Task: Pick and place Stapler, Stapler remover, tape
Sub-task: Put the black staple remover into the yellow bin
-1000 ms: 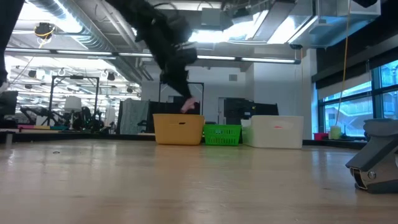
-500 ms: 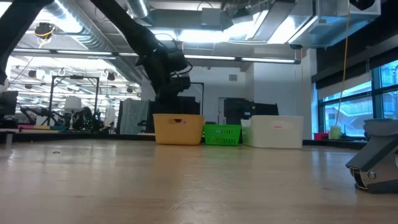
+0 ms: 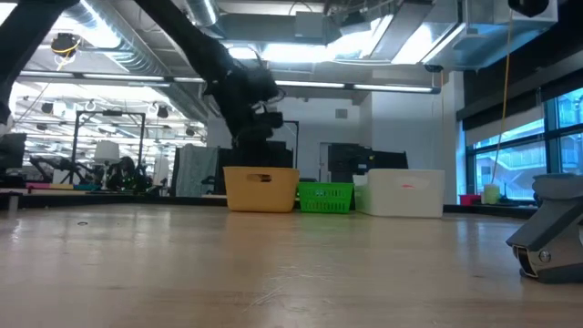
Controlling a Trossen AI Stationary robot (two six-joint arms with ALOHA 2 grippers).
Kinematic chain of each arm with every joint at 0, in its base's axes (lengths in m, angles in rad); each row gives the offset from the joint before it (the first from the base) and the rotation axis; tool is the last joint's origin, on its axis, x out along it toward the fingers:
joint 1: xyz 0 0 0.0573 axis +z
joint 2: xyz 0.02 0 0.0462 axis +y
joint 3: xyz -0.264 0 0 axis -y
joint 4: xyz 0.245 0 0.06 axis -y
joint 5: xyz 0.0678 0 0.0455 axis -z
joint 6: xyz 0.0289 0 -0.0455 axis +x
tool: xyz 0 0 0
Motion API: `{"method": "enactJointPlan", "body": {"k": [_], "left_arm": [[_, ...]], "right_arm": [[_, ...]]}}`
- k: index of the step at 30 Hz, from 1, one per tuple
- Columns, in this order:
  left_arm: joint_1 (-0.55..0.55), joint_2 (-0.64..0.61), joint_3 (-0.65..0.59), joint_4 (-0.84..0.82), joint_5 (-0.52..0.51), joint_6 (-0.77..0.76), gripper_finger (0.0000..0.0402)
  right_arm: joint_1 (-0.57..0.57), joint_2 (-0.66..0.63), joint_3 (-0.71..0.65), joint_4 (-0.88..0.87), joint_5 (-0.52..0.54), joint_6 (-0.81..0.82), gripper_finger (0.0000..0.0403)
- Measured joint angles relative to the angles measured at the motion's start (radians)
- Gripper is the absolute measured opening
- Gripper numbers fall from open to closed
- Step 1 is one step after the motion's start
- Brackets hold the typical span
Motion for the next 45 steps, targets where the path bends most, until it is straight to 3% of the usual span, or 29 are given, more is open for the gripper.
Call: {"method": "enactJointPlan", "body": {"k": [7, 10, 14, 16, 19, 24, 28, 31, 34, 45], "left_arm": [[-0.031, -0.118, 0.03, -0.084, -0.02, -0.056, 0.0205], [-0.048, -0.177, 0.046, -0.129, 0.077, -0.197, 0.0231], [-0.095, -0.244, 0.047, -0.139, 0.321, -0.368, 0.0242], [-0.133, -0.267, 0.047, -0.141, 0.395, -0.44, 0.0241], [-0.216, -0.301, 0.045, -0.136, 0.441, -0.537, 0.0238], [-0.429, -0.314, 0.018, -0.096, 0.422, -0.662, 0.0238], [-0.619, -0.284, 0.018, -0.012, 0.302, -0.715, 0.0238], [-0.737, -0.241, 0.017, 0.14, 0.19, -0.748, 0.0237], [-0.808, -0.181, 0.018, 0.307, 0.184, -0.77, 0.0237], [-0.828, 0.077, 0.018, 0.546, 0.457, -0.929, 0.0216]], "right_arm": [[0.001, 0.0, 0.0, -0.022, -0.06, -0.027, 0.0188], [0.001, 0.0, 0.0, -0.022, -0.133, -0.051, 0.0188], [0.001, 0.006, 0.0, -0.022, -0.266, -0.052, 0.0188], [0.001, 0.016, 0.0, -0.022, -0.323, -0.052, 0.0188], [0.003, 0.041, 0.0, -0.022, -0.408, -0.052, 0.0188], [0.037, 0.099, 0.0, -0.022, -0.507, -0.055, 0.0188], [0.065, 0.139, 0.0, -0.022, -0.525, -0.074, 0.0188], [0.069, 0.156, 0.0, -0.018, -0.524, -0.101, 0.0188], [0.066, 0.16, 0.0, -0.014, -0.52, -0.131, 0.0188], [0.041, 0.156, 0.0, -0.014, -0.498, -0.183, 0.0188]]}}
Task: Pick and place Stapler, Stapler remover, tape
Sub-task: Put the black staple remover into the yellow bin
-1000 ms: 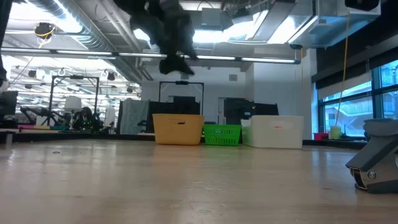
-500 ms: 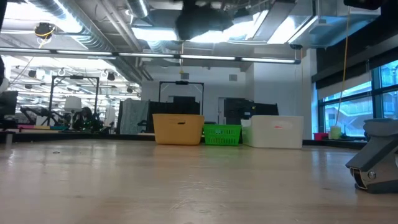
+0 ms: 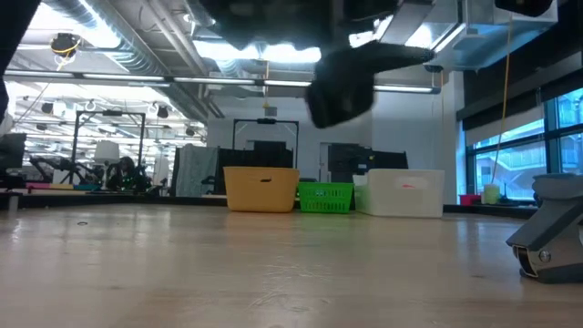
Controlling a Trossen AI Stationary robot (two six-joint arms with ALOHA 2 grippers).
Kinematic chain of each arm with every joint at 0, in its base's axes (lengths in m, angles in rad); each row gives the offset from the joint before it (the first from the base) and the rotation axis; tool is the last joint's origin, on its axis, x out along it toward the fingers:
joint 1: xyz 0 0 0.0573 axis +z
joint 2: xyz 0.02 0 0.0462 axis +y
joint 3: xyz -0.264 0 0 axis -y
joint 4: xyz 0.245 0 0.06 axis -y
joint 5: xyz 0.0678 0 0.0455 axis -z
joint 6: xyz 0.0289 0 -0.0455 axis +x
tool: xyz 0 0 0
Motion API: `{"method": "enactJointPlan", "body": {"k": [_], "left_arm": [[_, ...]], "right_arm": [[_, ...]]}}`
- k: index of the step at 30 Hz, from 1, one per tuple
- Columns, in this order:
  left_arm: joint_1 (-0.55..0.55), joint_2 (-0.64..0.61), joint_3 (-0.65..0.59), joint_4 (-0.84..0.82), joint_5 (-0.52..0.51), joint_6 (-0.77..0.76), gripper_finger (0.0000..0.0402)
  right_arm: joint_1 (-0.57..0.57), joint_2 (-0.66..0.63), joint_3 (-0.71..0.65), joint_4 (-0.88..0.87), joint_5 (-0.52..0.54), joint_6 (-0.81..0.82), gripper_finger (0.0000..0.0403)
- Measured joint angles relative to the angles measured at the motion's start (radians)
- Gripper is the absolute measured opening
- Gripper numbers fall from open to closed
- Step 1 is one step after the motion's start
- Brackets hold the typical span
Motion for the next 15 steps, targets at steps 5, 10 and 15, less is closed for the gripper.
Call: {"method": "enactJointPlan", "body": {"k": [5, 10, 15], "left_arm": [[0.0, 0.058, 0.025, 0.123, 0.053, -0.005, 0.021], [0.0, 0.062, 0.026, 0.112, 0.041, 0.038, 0.0211], [0.006, 0.072, 0.026, 0.091, -0.028, 0.081, 0.0206]], "right_arm": [[0.0, -0.001, 0.0, 0.0, 0.026, 0.0, 0.0188], [0.0, -0.001, 0.0, 0.001, 0.026, 0.0, 0.0188], [0.0, -0.001, 0.0, 0.003, 0.054, -0.001, 0.0188]]}}
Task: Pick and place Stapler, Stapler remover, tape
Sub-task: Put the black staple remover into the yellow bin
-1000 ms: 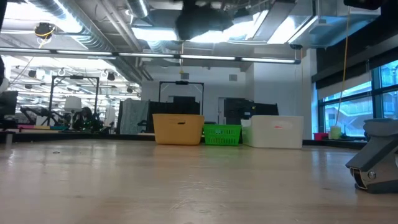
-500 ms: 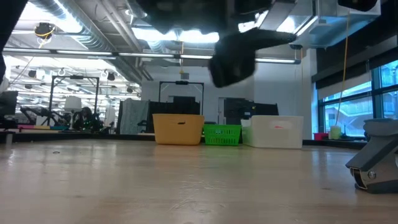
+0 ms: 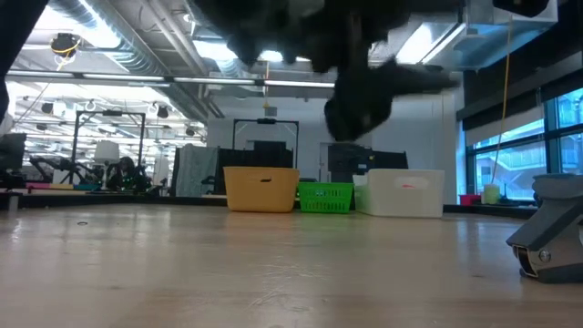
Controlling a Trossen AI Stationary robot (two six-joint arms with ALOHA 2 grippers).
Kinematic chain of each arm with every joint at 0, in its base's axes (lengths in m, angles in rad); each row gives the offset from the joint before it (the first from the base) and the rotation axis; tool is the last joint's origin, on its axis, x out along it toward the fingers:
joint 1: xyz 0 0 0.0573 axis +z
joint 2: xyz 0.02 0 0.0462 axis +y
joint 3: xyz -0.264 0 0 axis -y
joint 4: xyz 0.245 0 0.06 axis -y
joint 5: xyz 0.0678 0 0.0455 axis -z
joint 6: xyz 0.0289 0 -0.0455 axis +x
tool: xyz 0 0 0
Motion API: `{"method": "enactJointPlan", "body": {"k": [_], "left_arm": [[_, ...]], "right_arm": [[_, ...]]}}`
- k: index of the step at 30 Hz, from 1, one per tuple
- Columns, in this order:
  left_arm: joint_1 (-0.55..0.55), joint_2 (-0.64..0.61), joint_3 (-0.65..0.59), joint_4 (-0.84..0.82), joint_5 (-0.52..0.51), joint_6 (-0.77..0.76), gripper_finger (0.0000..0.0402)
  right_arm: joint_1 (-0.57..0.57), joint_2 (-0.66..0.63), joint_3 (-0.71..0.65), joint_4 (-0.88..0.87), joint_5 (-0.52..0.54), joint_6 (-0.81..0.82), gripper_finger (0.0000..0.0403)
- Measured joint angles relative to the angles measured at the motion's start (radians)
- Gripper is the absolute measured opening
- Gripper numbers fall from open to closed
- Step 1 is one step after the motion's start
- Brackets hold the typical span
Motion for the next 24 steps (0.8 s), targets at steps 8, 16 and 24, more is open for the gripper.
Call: {"method": "enactJointPlan", "body": {"k": [8, 16, 24], "left_arm": [[-0.005, 0.079, 0.0, 0.006, -0.002, -0.02, 0.0198], [-0.016, 0.109, -0.001, 0.016, -0.003, 0.051, 0.0191], [0.048, 0.092, -0.003, -0.282, 0.0, 0.096, 0.0188]], "right_arm": [[0.0, 0.003, 0.0, 0.007, -0.001, 0.006, 0.0188], [0.024, 0.024, -0.048, 0.014, -0.131, 0.095, 0.0188], [0.095, 0.097, -0.144, 0.14, -0.187, 0.194, 0.0188]]}}
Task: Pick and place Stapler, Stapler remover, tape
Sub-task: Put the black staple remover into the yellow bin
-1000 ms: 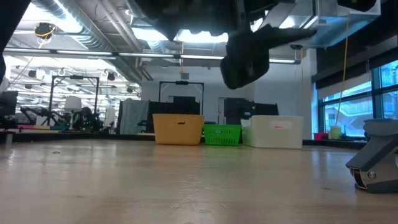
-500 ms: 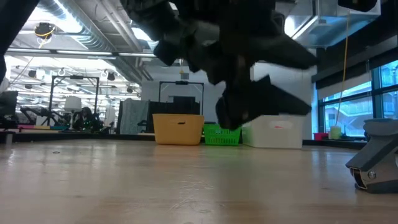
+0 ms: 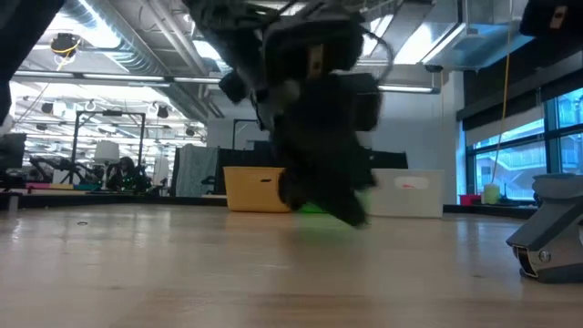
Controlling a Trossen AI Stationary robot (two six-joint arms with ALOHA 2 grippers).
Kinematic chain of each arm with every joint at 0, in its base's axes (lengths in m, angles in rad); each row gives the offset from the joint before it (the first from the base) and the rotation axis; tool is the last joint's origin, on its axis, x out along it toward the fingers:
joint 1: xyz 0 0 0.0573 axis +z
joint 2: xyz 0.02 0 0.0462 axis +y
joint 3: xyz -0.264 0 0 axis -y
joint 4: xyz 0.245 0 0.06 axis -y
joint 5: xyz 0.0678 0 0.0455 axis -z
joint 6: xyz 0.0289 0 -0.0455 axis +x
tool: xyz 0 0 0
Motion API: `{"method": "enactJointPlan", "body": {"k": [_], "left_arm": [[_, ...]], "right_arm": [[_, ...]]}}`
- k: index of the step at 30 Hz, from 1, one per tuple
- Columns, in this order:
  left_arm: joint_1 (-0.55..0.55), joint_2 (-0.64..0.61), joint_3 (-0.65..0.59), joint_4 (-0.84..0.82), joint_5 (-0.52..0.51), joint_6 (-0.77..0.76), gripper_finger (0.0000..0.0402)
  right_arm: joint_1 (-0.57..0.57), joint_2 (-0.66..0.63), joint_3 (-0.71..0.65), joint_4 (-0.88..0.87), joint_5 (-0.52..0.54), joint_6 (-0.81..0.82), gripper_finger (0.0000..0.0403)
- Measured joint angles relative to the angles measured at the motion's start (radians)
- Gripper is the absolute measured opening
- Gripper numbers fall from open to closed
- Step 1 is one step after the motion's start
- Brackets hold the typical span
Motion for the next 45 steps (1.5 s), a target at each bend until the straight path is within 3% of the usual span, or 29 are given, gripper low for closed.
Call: {"method": "enactJointPlan", "body": {"k": [6, 13, 17, 26, 39, 45], "left_arm": [[0.048, -0.164, -0.079, -0.039, -0.076, -0.023, 0.0188], [0.047, -0.497, -0.283, -0.02, -0.403, -0.018, 0.0188], [0.045, -0.679, -0.388, 0.049, -0.52, -0.05, 0.0188], [0.048, -0.894, -0.45, 0.143, -0.595, -0.05, 0.0188], [0.045, -0.949, -0.449, 0.15, -0.575, -0.07, 0.0188], [0.045, -0.949, -0.449, 0.143, -0.553, -0.076, 0.0188]], "right_arm": [[0.023, 0.112, -0.079, 0.35, -0.045, -0.016, 0.0188], [0.022, 0.3, -0.084, 0.438, -0.162, -0.048, 0.0188], [0.013, 0.397, -0.084, 0.478, -0.188, -0.084, 0.0188], [-0.064, 0.511, -0.081, 0.629, -0.288, -0.16, 0.0188], [-0.125, 0.6, -0.083, 0.72, -0.393, -0.188, 0.0188], [-0.158, 0.611, -0.083, 0.702, -0.417, -0.168, 0.0163]]}}
